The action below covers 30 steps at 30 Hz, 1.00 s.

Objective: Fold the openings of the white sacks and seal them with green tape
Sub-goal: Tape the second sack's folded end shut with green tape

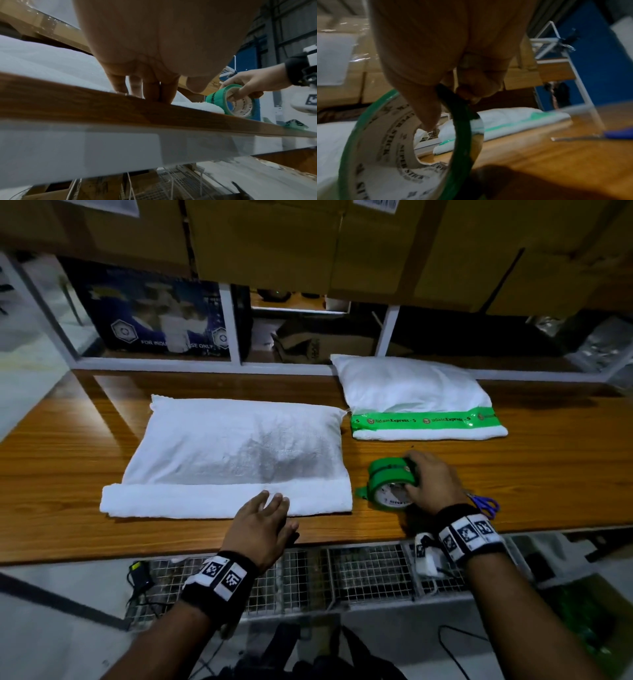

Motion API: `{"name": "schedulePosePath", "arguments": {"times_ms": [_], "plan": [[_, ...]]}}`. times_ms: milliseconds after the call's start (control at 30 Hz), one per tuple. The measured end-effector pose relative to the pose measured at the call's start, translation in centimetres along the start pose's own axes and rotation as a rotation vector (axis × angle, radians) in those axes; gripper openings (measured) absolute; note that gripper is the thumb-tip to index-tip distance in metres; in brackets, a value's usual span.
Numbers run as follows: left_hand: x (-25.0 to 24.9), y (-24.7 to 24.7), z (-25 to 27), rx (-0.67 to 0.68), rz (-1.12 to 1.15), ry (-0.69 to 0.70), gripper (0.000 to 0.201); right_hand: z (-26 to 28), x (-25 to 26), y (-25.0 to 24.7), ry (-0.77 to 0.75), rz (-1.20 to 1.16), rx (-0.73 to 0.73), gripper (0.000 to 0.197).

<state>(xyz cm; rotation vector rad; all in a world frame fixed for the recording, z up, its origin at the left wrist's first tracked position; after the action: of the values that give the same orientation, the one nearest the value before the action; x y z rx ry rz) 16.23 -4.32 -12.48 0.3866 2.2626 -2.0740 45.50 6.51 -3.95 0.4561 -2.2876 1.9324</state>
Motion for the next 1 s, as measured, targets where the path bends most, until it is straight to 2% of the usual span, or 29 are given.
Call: {"name": "schedulePosePath", "arguments": {"times_ms": [133, 300, 433, 500, 600, 700, 767, 867, 900, 1000], "plan": [[-0.3, -0.3, 0.1, 0.017, -0.095, -0.022, 0.075, 1.3, -0.7, -0.3, -0.023, -0.046, -0.088, 0.062], [-0.4, -0.5, -0.2, 0.048, -0.142, -0.002, 0.087, 1.2, 0.2, -1.6, -0.090, -0.022, -0.131, 0.065], [-0.4, -0.3, 0.0, 0.092, -0.170, 0.011, 0.094, 0.3, 3.1, -3.0, -0.188, 0.130, -0.075, 0.071], [-0.3, -0.2, 0.1, 0.097, -0.181, 0.014, 0.094, -0.1, 5.0, -5.4, -0.235, 0.144, -0.149, 0.071], [-0.3, 0.0, 0.0, 0.102, -0.200, 0.019, 0.094, -0.7, 7.6, -11.4, -0.321, 0.031, -0.352, 0.068], [-0.2, 0.3, 0.0, 0.120, -0.190, 0.042, 0.093, -1.5, 9.2, -13.7, -0.368, -0.056, -0.402, 0.063], [0.4, 0.2, 0.1, 0.125, -0.119, 0.036, 0.082, -1.7, 10.2, -12.7, -0.359, -0.180, -0.386, 0.060], [1.8, 0.3, 0.1, 0.143, 0.103, -0.036, 0.057, -1.3, 12.6, -9.0, -0.294, -0.477, -0.318, 0.055], [2.3, 0.4, 0.1, 0.165, 0.166, -0.071, 0.059, -1.1, 13.6, -7.1, -0.240, -0.608, -0.256, 0.054], [3.8, 0.2, 0.1, 0.225, 0.412, -0.206, 0.074, 0.0, 17.4, 2.7, 0.030, -1.121, 0.072, 0.058]]}}
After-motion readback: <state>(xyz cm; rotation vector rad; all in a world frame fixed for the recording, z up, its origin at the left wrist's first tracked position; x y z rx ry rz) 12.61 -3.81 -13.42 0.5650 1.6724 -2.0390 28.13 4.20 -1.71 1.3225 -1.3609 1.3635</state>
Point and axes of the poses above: each hand's wrist, its own z-axis away from the middle knuckle, its own y-axis out of the palm, x = y × z, the point moved 10 cm from there along -z, towards the middle knuckle, and after that the axes turned 8 degrees about -x, right-handed, at the moved point
